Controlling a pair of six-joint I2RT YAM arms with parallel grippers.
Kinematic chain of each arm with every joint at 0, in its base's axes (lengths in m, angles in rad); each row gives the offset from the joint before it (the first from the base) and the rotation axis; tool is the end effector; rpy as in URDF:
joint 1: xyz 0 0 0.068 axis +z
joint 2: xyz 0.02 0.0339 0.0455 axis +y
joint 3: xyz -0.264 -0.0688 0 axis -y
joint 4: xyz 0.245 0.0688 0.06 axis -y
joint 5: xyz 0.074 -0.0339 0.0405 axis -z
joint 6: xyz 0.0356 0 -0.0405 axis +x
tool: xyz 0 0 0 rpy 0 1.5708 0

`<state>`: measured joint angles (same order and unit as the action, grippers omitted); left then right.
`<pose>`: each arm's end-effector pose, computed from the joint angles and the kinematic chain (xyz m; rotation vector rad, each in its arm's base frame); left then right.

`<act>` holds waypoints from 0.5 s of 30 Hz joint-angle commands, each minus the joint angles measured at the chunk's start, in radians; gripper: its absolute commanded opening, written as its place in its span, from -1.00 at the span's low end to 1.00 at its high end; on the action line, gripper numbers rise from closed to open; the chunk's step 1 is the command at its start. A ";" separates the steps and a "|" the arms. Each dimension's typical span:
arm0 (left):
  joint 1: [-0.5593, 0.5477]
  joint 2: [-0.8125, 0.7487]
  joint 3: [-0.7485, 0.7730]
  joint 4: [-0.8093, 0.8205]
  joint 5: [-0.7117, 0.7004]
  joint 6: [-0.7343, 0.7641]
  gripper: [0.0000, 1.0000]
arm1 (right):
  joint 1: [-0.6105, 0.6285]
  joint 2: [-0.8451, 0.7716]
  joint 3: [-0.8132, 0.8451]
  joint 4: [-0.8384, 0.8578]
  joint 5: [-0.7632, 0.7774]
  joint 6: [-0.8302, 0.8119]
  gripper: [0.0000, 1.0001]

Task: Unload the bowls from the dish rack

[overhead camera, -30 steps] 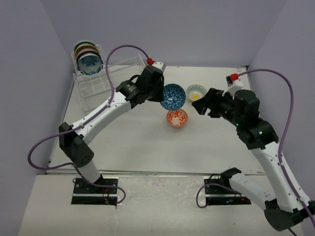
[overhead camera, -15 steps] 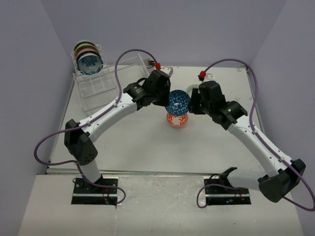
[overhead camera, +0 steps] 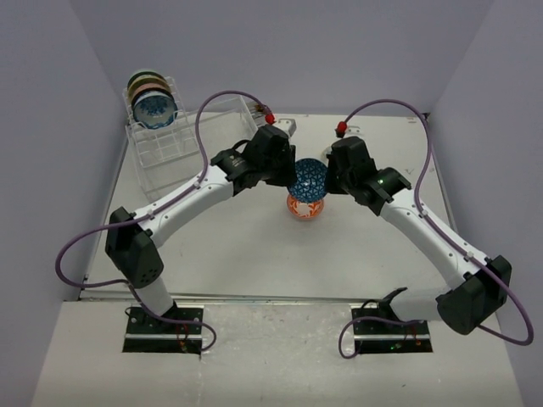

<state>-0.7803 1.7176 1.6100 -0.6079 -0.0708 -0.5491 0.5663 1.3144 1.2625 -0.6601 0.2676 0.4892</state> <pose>0.2799 -0.2735 0.3362 0.2344 2.3486 -0.5977 0.2437 0.1438 0.3453 0.0521 2.2648 0.2584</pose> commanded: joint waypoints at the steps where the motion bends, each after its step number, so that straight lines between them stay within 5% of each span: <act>1: 0.000 -0.116 0.018 0.112 -0.001 -0.005 -0.24 | -0.020 0.020 0.051 0.045 0.025 -0.001 -1.00; 2: 0.001 -0.133 0.024 0.103 -0.051 -0.015 0.67 | -0.049 0.029 0.061 0.043 0.004 -0.001 -1.00; 3: 0.001 -0.144 0.031 0.093 -0.079 -0.018 0.97 | -0.069 0.049 0.067 0.043 -0.014 -0.001 -1.00; 9: 0.010 -0.275 0.084 0.022 -0.266 -0.008 1.00 | -0.262 0.161 0.104 0.091 -0.131 -0.001 -1.00; 15: 0.010 -0.599 -0.145 0.011 -0.259 0.017 1.00 | -0.436 0.449 0.349 0.047 -0.211 0.017 -1.00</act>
<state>-0.7734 1.2564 1.5471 -0.5819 -0.2916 -0.5564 0.1768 1.6825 1.4807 -0.6586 0.1177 0.4885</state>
